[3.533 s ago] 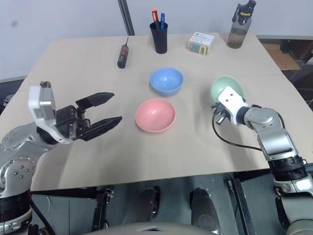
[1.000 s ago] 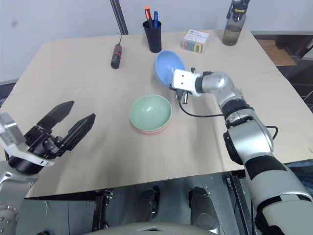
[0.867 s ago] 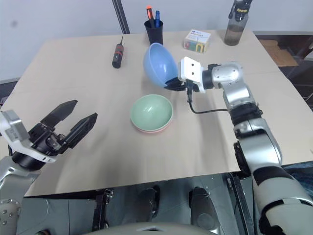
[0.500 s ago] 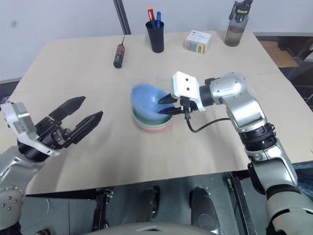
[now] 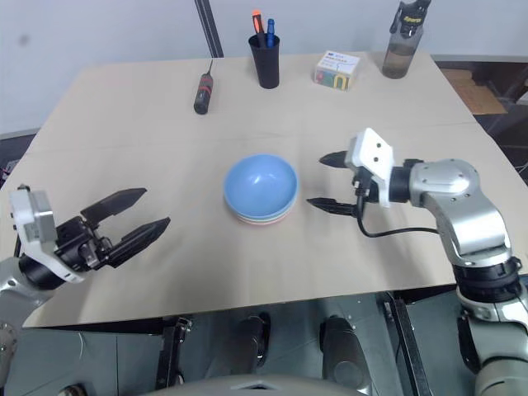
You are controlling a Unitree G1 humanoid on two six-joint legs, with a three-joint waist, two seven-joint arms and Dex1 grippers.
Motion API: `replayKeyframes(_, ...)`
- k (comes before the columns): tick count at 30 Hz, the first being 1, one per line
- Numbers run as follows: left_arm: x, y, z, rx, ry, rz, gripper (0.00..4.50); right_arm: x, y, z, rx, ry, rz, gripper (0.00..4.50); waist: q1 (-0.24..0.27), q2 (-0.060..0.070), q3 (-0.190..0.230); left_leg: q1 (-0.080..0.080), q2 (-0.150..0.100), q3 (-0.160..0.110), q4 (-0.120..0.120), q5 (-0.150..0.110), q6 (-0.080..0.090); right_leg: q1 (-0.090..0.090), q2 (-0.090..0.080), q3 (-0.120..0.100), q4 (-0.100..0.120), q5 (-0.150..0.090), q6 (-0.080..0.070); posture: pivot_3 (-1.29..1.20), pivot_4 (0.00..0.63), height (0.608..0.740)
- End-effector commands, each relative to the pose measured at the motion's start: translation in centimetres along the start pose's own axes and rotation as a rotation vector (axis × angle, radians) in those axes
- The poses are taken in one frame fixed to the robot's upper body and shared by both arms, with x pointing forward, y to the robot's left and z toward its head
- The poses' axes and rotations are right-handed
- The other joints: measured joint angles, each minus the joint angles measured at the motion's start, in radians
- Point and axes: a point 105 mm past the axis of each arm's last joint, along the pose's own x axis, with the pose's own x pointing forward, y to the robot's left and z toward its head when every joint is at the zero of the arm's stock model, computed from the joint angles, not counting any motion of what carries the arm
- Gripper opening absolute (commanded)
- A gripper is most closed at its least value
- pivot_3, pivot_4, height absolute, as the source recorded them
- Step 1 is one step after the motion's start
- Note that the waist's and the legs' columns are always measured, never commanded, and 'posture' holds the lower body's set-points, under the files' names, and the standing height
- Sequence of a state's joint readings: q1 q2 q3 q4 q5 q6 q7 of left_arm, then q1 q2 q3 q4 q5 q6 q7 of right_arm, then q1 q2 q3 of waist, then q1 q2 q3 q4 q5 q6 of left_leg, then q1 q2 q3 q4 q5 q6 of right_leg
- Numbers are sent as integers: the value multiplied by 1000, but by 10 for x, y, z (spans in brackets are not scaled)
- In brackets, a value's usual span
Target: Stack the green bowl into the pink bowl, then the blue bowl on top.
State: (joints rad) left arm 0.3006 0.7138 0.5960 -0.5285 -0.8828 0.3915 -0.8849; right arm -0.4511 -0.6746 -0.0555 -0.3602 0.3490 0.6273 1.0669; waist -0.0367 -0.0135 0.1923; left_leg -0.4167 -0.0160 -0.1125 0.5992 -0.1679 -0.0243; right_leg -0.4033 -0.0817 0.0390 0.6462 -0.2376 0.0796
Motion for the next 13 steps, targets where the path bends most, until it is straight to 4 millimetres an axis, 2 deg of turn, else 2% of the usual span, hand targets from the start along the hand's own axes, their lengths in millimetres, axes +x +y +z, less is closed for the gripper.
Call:
replayKeyframes(1,-26,-1,-2,38,63,-3,4500,-46,-9,-8,34,7,-154,4371,3,0,0,-1,0,0,0,0,0,0,0,0,-1,0,0,0,150,740)
replayKeyframes(3,-36,-1,-3,37,124,-18,4500,-70,-10,-22,60,39,-222,4371,6,-1,0,-2,-1,2,0,-1,1,-1,-1,1,-3,0,0,0,150,740)
replayKeyframes(7,-42,3,-2,47,165,-34,4500,-97,-3,-36,56,80,-254,4371,7,-1,0,0,1,4,1,-1,1,0,-1,1,-3,-2,3,0,150,740)
replayKeyframes(13,-39,3,-6,33,195,-86,4500,-112,3,-36,60,69,-257,4371,0,-2,-1,1,3,9,1,-3,-1,0,-3,2,-3,-2,3,0,150,740)
